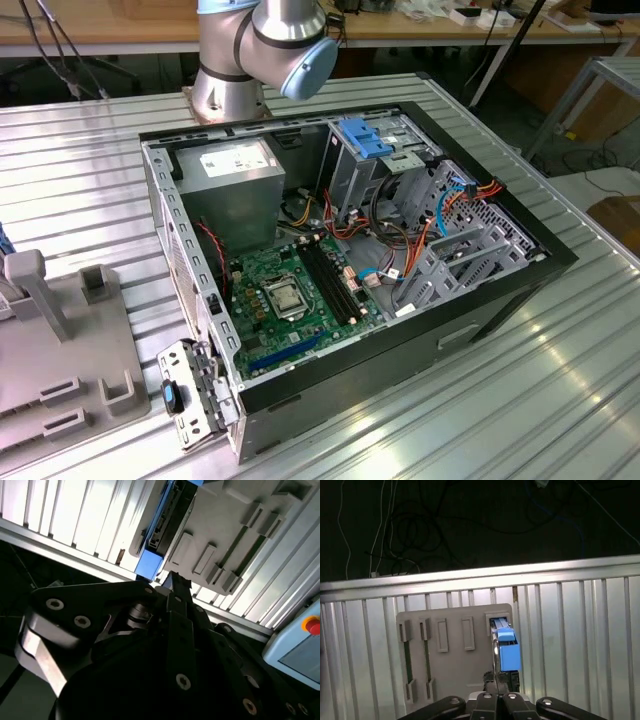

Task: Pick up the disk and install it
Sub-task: 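Pick up the disk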

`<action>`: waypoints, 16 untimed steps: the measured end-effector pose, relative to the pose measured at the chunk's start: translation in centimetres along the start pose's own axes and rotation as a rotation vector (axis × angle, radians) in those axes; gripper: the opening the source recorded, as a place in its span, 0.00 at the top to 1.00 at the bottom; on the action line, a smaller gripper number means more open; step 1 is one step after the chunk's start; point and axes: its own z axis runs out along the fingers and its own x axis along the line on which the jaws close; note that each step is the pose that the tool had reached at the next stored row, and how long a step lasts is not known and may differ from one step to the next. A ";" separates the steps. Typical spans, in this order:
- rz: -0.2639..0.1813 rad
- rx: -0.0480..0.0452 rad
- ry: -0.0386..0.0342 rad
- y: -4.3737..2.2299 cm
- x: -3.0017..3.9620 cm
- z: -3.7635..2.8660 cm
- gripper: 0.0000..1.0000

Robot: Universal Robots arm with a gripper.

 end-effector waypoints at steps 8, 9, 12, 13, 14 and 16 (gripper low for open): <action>0.000 -0.0092 0.0006 0.05 -0.02 0.69 0.89; 0.001 -0.0103 0.0008 0.05 -0.03 0.85 0.89; 0.008 -0.0127 0.0014 0.10 -0.05 1.69 0.89; 0.009 -0.0129 0.0015 0.12 -0.06 1.94 0.89; 0.010 -0.0129 0.0018 0.13 -0.07 2.18 0.89; 0.010 -0.0129 0.0021 0.14 -0.08 2.40 0.89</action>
